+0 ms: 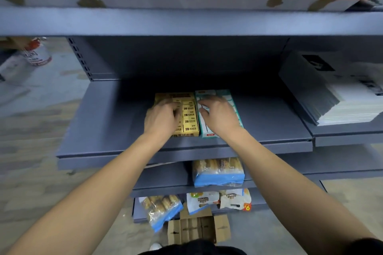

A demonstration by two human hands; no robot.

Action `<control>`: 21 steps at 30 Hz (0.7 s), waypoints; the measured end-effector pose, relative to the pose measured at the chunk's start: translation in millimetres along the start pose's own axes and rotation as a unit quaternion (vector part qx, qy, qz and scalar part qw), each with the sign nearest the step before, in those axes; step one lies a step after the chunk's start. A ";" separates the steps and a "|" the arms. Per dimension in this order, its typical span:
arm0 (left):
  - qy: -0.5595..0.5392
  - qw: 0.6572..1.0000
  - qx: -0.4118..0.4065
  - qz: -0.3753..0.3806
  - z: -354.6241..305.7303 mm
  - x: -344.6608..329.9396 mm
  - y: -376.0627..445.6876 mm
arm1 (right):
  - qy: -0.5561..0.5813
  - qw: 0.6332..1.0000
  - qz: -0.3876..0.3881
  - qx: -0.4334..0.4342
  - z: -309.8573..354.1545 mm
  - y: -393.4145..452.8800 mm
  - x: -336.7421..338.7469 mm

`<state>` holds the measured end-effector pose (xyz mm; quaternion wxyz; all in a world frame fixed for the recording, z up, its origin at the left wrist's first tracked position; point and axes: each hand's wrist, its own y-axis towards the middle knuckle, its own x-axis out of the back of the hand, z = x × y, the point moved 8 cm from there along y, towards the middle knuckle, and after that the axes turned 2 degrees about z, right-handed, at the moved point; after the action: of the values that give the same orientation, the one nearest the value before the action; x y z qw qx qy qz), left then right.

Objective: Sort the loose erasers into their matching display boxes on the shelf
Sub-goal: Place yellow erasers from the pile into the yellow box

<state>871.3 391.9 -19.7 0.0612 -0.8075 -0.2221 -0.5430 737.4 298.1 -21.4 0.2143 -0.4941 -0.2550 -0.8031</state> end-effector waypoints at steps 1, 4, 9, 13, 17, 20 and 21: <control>0.005 1.000 0.000 0.006 0.3 -2.0 -0.4 | 0.003 1.000 0.000 0.000 -1.0 -0.6 -0.8; 0.005 1.000 -0.001 0.010 -1.9 -7.0 -3.0 | 0.011 1.000 -0.004 0.004 -3.6 -2.6 -3.3; -0.003 1.000 -0.008 0.011 -5.8 -5.7 -6.1 | 0.020 1.000 -0.014 0.000 -3.4 -5.6 -4.7; 0.001 1.000 -0.017 0.003 -10.4 -1.6 -11.9 | 0.026 1.000 -0.015 -0.001 -1.5 -11.5 -4.7; -0.005 1.000 -0.016 0.000 -10.2 -1.3 -17.5 | 0.027 0.999 -0.026 -0.004 -0.5 -19.6 -3.3; -0.005 1.000 -0.011 0.004 -9.5 -1.7 -22.2 | 0.019 0.999 -0.026 -0.006 1.4 -24.9 -2.8; -0.004 1.000 -0.011 0.004 -9.6 -1.8 -23.8 | 0.015 1.000 -0.025 -0.004 1.8 -25.9 -3.5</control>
<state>852.4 409.4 -20.8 0.0536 -0.8114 -0.2128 -0.5417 724.7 319.7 -29.0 0.1958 -0.4761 -0.2604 -0.8168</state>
